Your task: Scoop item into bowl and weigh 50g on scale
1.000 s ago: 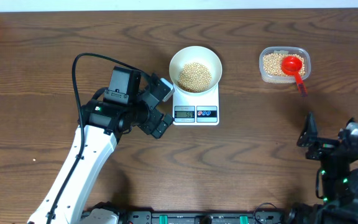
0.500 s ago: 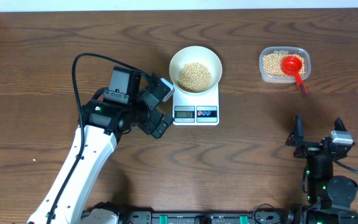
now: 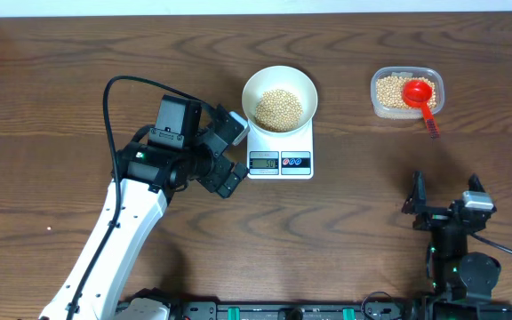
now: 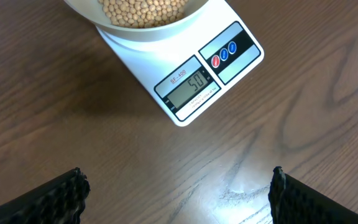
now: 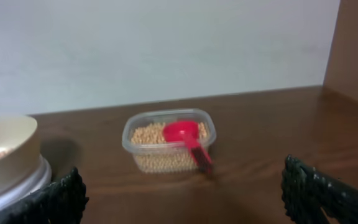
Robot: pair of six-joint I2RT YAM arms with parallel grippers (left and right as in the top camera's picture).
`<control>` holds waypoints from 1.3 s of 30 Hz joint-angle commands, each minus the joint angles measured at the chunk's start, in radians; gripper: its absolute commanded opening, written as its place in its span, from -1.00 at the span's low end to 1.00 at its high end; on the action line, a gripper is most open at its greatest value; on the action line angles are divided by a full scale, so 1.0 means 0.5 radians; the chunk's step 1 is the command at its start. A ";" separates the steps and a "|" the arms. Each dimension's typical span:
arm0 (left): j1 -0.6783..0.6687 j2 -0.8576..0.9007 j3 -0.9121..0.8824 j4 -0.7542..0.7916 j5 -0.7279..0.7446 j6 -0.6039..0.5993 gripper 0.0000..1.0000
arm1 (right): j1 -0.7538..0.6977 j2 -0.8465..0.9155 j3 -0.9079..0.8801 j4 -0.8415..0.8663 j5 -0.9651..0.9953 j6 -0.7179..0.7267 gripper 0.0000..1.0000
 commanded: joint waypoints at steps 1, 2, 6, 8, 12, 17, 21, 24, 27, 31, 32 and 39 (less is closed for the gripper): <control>-0.004 0.007 0.018 -0.002 -0.019 -0.017 0.90 | 0.031 -0.018 -0.008 -0.072 0.030 -0.024 0.99; -0.004 0.007 0.019 -0.001 -0.019 -0.017 0.90 | 0.041 -0.018 -0.008 -0.108 0.030 -0.024 0.99; -0.004 0.007 0.018 -0.001 -0.019 -0.017 0.90 | 0.072 -0.018 -0.008 -0.147 0.051 -0.040 0.99; -0.004 0.007 0.018 -0.001 -0.019 -0.017 0.90 | 0.073 -0.018 -0.008 -0.146 0.040 -0.037 0.99; -0.004 0.007 0.018 -0.002 -0.019 -0.017 0.90 | 0.074 -0.018 -0.008 -0.145 0.036 -0.039 0.98; -0.004 0.007 0.018 -0.001 -0.019 -0.017 0.90 | 0.073 -0.018 -0.008 -0.145 0.036 -0.039 0.99; -0.004 0.007 0.018 -0.001 -0.019 -0.017 0.90 | 0.073 -0.018 -0.008 -0.145 0.037 -0.039 0.99; -0.004 0.007 0.018 -0.001 -0.019 -0.017 0.90 | 0.073 -0.018 -0.008 -0.145 0.037 -0.039 0.98; -0.004 0.007 0.018 -0.001 -0.019 -0.017 0.90 | 0.073 -0.018 -0.008 -0.145 0.036 -0.039 0.98; -0.004 0.007 0.018 -0.002 -0.019 -0.017 0.90 | 0.073 -0.018 -0.008 -0.145 0.037 -0.038 0.98; -0.004 0.007 0.018 -0.001 -0.019 -0.017 0.90 | 0.073 -0.018 -0.008 -0.145 0.037 -0.039 0.98; -0.004 0.007 0.018 -0.002 -0.019 -0.017 0.90 | 0.073 -0.018 -0.008 -0.145 0.037 -0.038 0.99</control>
